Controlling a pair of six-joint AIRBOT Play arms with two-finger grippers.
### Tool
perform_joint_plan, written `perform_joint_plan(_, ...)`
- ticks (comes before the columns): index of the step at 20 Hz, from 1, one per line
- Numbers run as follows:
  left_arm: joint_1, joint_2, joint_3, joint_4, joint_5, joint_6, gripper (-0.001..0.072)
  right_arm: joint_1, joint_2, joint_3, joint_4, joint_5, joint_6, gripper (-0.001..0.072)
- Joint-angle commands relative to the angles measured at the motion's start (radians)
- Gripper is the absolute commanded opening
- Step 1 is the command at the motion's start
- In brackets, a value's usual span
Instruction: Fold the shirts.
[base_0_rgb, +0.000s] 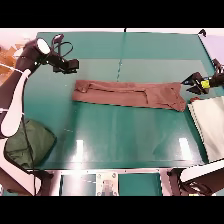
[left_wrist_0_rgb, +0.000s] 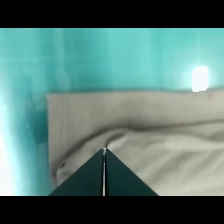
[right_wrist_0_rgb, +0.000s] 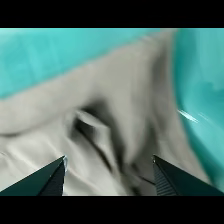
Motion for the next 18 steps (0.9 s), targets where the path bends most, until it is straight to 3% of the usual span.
perform_joint_plan(1, 0.0, -0.001, 0.049, 0.042, -0.135, 0.0, 0.0028, -0.045, -0.066, 0.014, -0.033, 0.043, -0.103, 0.0603)
perform_joint_plan(3, 0.0, -0.001, 0.049, 0.042, -0.177, 0.0, 0.0028, -0.045, -0.132, 0.036, -0.029, 0.044, -0.157, 0.0605)
perform_joint_plan(5, 0.0, -0.001, 0.049, 0.041, -0.212, 0.0, 0.0028, -0.045, -0.194, 0.073, -0.006, 0.046, -0.193, 0.0694)
perform_joint_plan(11, 0.0, -0.001, 0.049, -0.005, -0.254, -0.001, 0.0021, -0.043, -0.324, 0.203, 0.193, 0.206, -0.271, 0.0704)
perform_joint_plan(18, -0.003, -0.002, 0.048, -0.104, -0.229, -0.004, 0.0021, 0.019, -0.388, 0.214, 0.193, 0.259, -0.278, 0.0703)
